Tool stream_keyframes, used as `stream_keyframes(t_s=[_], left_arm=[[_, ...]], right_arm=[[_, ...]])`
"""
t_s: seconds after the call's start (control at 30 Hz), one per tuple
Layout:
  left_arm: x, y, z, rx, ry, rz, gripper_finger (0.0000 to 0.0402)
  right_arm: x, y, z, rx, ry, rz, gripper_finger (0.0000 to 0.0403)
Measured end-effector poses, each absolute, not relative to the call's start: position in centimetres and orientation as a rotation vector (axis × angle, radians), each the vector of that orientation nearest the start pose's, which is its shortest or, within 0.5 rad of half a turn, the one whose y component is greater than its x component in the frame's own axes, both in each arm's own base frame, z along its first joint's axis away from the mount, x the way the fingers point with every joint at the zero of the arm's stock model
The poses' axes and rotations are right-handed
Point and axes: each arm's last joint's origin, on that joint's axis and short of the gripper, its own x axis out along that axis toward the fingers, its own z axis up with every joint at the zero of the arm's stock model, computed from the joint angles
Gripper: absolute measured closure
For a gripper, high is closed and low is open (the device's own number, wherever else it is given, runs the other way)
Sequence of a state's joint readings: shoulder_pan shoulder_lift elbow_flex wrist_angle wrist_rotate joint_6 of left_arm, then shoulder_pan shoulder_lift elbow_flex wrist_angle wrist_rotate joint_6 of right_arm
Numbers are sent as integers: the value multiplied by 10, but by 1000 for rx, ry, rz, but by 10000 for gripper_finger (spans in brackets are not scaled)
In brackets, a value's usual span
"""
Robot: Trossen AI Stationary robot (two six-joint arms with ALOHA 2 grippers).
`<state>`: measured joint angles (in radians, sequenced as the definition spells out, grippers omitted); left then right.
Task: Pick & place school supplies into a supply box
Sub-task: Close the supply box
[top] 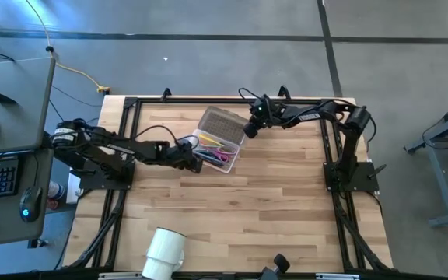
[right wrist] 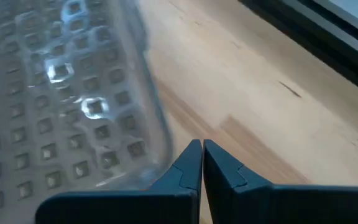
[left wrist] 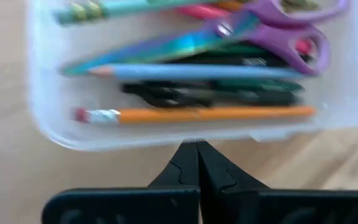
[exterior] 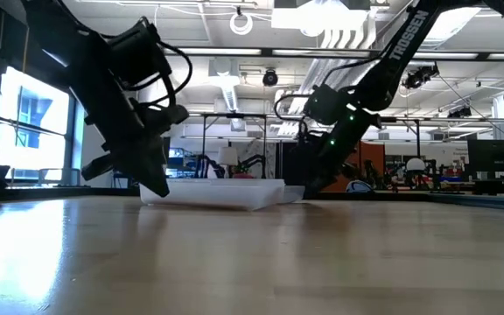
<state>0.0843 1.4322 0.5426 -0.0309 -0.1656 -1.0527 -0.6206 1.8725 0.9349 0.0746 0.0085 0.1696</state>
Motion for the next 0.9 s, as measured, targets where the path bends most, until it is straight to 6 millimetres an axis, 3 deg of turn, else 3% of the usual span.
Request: stream_keyframes(t_s=[0.13,0.37,0.63,0.9], left_arm=[[238,35,134,-935,726,737,371],[234,50,133,-912,724,776,390],[230,57,131,-904,747,804,369],[225,56,129,-888,804,836,387]], right_arm=[[293,-206,124,393,782,-647,402],[296,-208,128,395,771,-617,402],[310,-185,127,342,800,-574,402],[328,-162,133,250,737,-638,402]])
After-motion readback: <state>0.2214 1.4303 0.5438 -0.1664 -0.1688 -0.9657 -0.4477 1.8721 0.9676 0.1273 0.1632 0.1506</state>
